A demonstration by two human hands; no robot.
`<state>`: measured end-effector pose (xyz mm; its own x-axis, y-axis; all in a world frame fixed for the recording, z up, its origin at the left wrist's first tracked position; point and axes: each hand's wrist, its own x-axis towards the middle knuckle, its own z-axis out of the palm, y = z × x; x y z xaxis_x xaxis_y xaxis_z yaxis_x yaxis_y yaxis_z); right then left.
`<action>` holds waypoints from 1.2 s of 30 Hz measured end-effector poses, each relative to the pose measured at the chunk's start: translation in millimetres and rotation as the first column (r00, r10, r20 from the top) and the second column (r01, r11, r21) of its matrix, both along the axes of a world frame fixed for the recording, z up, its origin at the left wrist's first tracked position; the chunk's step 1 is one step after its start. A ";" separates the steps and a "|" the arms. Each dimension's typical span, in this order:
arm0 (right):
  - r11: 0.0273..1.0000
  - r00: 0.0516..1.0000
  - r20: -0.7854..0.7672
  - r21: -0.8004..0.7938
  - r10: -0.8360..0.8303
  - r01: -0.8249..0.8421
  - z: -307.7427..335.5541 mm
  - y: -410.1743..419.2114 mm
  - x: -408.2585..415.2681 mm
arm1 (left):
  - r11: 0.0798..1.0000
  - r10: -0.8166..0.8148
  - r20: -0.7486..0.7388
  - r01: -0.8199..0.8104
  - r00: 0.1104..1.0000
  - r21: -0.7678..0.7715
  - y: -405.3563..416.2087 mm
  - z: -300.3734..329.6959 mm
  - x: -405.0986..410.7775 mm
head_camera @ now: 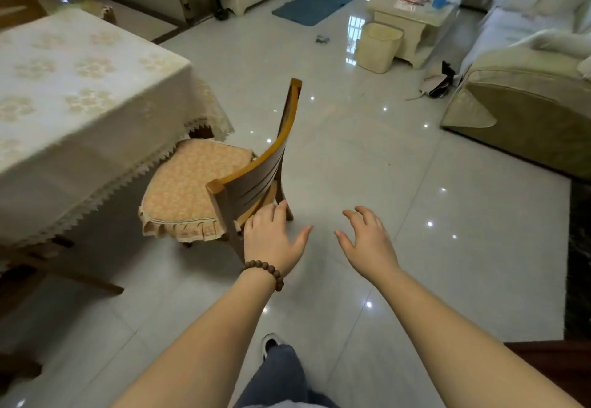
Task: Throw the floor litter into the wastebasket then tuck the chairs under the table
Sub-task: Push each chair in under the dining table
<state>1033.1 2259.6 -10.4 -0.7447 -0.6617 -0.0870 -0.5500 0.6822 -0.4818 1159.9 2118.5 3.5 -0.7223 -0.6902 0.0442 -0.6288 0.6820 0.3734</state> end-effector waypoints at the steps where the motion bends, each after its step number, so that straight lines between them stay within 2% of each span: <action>1: 1.000 1.000 -0.002 -0.004 0.019 -0.019 1.6 -2.9 -9.0 | 1.000 0.008 -0.013 -0.008 1.000 0.002 -3.2 2.2 -8.4; 5: 0.994 0.994 -0.024 -0.023 0.103 -0.104 3.1 -22.9 -46.9 | 0.998 0.045 -0.059 -0.047 0.997 -0.031 -18.6 5.1 -39.6; 8: 0.978 0.976 -0.082 -0.036 0.202 -0.206 0.0 -51.6 -87.0 | 0.991 0.092 -0.167 -0.107 0.982 -0.082 -32.3 4.6 -70.4; 10: 0.963 0.958 -0.116 -0.034 0.262 -0.267 1.5 -81.1 -116.4 | 0.978 0.138 -0.235 -0.170 0.962 -0.124 -46.0 5.9 -91.6; 13: 0.922 0.917 -0.135 -0.041 0.376 -0.385 12.3 -124.9 -147.4 | 0.950 0.253 -0.248 -0.288 0.935 -0.118 -70.2 7.6 -111.9; 18: 0.802 0.800 -0.123 -0.046 0.587 -0.595 32.4 -177.8 -185.4 | 0.878 0.476 -0.102 -0.478 0.874 -0.003 -103.8 13.6 -118.0; 23: 0.678 0.671 -0.160 -0.013 0.724 -0.735 39.3 -225.9 -221.2 | 0.801 0.599 -0.065 -0.596 0.798 0.054 -125.5 18.1 -105.8; 25: 0.624 0.607 -0.190 0.039 0.772 -0.781 40.2 -249.2 -231.8 | 0.802 0.598 -0.053 -0.595 0.800 0.060 -132.1 19.5 -106.4; 28: 0.527 0.485 -0.251 0.135 0.837 -0.839 37.4 -287.3 -242.7 | 0.828 0.546 0.114 -0.555 0.830 0.079 -139.6 14.9 -112.9; 32: 0.327 0.279 -0.195 0.294 0.940 -0.898 26.6 -327.4 -255.9 | 0.795 0.535 0.383 -0.602 0.753 0.073 -151.3 2.3 -120.0; 36: 0.175 0.061 -0.289 0.387 0.956 -0.905 9.7 -340.1 -269.2 | 0.856 0.464 0.511 -0.515 0.723 -0.049 -151.3 -3.5 -127.4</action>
